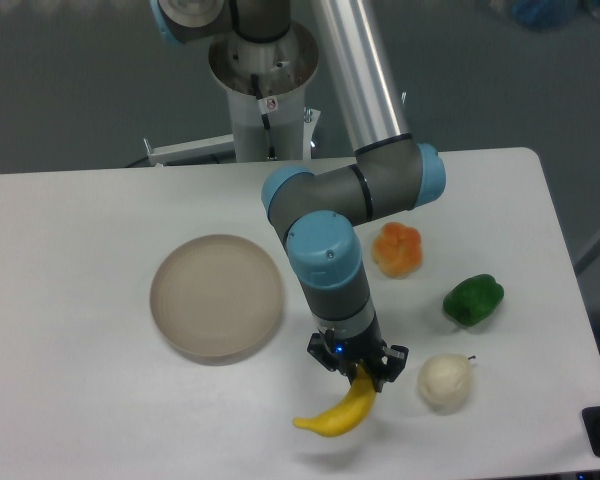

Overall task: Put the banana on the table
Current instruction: 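Carry the held banana toward the round beige dish, then lower the banana onto the table beside the dish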

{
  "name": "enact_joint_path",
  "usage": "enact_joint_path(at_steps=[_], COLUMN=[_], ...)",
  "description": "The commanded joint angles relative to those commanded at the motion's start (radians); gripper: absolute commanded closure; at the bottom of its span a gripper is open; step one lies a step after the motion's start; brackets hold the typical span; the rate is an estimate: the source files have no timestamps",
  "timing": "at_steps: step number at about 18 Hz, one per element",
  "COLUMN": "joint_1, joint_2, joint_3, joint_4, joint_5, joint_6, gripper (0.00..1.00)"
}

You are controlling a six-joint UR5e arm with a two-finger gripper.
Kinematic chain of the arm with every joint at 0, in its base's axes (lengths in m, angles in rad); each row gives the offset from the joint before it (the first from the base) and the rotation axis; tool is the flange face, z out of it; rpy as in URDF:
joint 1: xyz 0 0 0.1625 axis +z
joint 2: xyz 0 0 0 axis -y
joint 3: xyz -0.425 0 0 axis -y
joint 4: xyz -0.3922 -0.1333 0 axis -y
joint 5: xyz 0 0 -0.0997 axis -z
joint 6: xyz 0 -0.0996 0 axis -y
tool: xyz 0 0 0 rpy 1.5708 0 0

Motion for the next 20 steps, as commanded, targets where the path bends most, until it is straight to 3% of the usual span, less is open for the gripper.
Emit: enact_joint_path(at_steps=[6,12,20], joint_1=[0.0,0.0,-0.002], joint_2=[-0.008,-0.051,-0.061], joint_3=[-0.034,-0.022,-0.02], joint_4=[0.003,0.008,0.006], joint_5=[0.0,-0.007,-0.009], joint_6=[-0.001,0.011,0.007], gripper=[0.63,0.63,0.62])
